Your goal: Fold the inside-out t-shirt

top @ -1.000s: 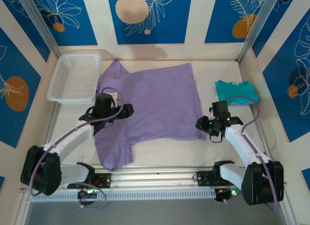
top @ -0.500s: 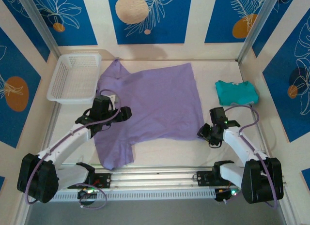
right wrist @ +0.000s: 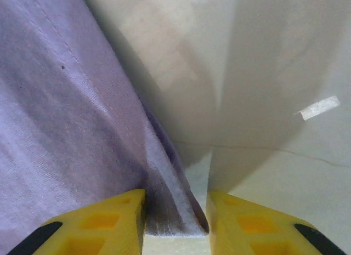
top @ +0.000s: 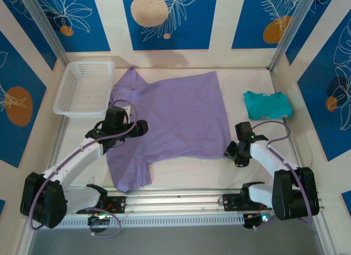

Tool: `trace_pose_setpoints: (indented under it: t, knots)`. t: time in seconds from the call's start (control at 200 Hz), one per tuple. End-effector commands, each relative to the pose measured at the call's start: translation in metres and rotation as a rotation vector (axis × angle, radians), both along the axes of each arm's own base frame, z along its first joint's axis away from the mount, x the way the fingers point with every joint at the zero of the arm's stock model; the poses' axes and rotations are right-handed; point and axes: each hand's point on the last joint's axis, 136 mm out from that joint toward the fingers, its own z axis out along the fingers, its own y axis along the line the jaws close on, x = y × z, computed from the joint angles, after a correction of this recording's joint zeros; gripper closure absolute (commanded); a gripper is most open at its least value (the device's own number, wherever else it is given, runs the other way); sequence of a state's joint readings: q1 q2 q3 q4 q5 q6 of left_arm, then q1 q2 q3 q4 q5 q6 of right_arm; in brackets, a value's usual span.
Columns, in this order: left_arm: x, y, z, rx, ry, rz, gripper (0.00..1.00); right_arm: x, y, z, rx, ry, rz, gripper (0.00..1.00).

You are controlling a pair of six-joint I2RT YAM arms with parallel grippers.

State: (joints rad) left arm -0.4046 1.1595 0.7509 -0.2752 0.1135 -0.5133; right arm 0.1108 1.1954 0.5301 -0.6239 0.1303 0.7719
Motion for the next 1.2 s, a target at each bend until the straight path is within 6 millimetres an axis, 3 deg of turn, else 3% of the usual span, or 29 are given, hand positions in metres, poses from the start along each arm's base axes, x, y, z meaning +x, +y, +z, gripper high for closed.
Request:
trace_pose_setpoints:
  t: [0.0, 0.145, 0.31, 0.435, 0.595, 0.745, 0.975, 1.195]
  knots:
    - [-0.003, 0.01, 0.012, 0.06, -0.026, 0.013, 0.27, 0.009, 0.003, 0.003, 0.023, -0.008, 0.011, 0.72]
    - [-0.01, 0.016, 0.018, 0.075, -0.035, 0.022, 0.27, 0.016, -0.005, 0.003, 0.006, -0.015, 0.011, 0.91]
    - [-0.031, 0.024, 0.007, 0.093, 0.047, 0.025, 0.28, 0.03, -0.009, 0.015, 0.033, -0.074, 0.0, 0.99]
    - [-0.066, 0.026, -0.02, 0.097, 0.166, 0.043, 0.29, 0.038, -0.009, 0.027, 0.034, -0.12, 0.016, 1.0]
    - [-0.113, 0.047, -0.051, 0.184, 0.283, 0.129, 0.32, 0.043, -0.011, 0.036, 0.054, -0.177, 0.013, 1.0]
    - [-0.149, 0.054, -0.076, 0.175, 0.405, 0.215, 0.37, 0.043, -0.011, 0.042, 0.089, -0.223, 0.005, 1.0]
    - [-0.187, 0.08, -0.095, 0.231, 0.553, 0.371, 0.49, 0.04, -0.004, 0.045, 0.154, -0.272, 0.02, 1.0]
    - [-0.218, 0.097, -0.116, 0.313, 0.699, 0.432, 0.5, 0.04, 0.006, 0.048, 0.222, -0.301, 0.04, 1.0]
